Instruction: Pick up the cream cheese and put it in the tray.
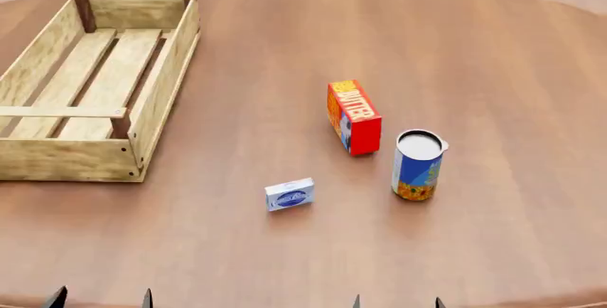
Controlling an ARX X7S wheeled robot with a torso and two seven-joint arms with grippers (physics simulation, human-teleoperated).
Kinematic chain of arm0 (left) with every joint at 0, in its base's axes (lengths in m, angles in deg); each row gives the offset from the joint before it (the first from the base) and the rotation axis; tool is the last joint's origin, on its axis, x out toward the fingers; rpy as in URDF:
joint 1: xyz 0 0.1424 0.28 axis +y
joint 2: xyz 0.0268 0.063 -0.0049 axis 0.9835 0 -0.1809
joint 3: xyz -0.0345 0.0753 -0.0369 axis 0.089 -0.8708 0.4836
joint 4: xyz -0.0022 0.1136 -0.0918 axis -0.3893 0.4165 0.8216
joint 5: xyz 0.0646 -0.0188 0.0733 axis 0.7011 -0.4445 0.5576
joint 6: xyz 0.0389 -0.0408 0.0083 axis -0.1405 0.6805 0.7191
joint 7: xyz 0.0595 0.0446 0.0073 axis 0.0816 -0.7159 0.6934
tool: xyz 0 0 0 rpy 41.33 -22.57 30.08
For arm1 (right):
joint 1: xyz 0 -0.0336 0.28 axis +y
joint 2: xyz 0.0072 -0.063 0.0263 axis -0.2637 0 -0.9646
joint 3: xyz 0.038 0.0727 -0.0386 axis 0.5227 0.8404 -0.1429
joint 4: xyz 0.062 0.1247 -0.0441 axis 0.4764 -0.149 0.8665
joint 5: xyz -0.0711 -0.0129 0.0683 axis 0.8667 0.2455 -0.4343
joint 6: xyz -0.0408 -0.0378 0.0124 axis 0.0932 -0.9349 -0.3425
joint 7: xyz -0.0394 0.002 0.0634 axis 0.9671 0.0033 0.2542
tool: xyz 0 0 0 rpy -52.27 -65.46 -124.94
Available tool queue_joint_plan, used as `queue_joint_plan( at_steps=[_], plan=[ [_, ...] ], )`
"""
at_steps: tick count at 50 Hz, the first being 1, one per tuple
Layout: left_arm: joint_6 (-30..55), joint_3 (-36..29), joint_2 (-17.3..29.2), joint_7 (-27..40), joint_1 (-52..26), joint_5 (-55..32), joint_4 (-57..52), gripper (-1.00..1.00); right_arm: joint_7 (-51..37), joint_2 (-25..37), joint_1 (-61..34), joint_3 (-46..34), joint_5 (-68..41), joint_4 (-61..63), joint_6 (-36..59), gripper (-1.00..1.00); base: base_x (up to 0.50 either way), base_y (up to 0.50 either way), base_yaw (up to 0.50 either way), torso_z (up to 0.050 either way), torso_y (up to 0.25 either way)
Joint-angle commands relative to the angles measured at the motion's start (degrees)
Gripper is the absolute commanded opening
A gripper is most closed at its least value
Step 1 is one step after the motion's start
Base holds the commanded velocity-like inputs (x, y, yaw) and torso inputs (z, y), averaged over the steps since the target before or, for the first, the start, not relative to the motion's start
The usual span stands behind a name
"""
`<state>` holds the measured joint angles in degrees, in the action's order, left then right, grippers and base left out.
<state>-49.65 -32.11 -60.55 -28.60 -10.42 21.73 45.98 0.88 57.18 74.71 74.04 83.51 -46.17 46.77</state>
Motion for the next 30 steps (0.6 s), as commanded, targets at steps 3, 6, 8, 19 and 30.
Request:
queue_joint_plan(
  at_steps=[3,6,8,19,30],
  plan=[
    [-0.3,-6.4,5.5,6.4,0.0,-5.5,-0.7,1.00,-2.8,2.3,0.1,-2.8,-2.3,0.2,-0.2,1.00,0.00,0.00,0.00,0.000,0.000],
    [-0.4,-6.6,5.8,6.4,0.3,-5.9,-1.2,1.00,-3.3,2.7,0.2,-3.1,-2.6,0.4,-0.1,1.00,0.00,0.00,0.00,0.000,0.000],
    [-0.4,-6.6,6.0,6.3,0.3,-6.4,-1.3,1.00,-3.7,2.9,0.1,-3.4,-2.8,0.4,-0.1,1.00,0.00,0.00,0.00,0.000,0.000],
    [-0.3,-6.3,6.6,7.2,0.8,-8.3,-3.3,1.00,-5.1,4.0,1.0,-4.1,-4.0,3.4,0.6,1.00,0.00,0.00,0.00,0.000,0.000],
    [-5.0,-6.2,7.2,12.2,5.0,-3.6,-12.4,1.00,-8.2,5.2,6.4,-4.5,-2.2,14.0,-2.7,1.00,0.00,0.00,0.00,0.000,0.000]
  ],
)
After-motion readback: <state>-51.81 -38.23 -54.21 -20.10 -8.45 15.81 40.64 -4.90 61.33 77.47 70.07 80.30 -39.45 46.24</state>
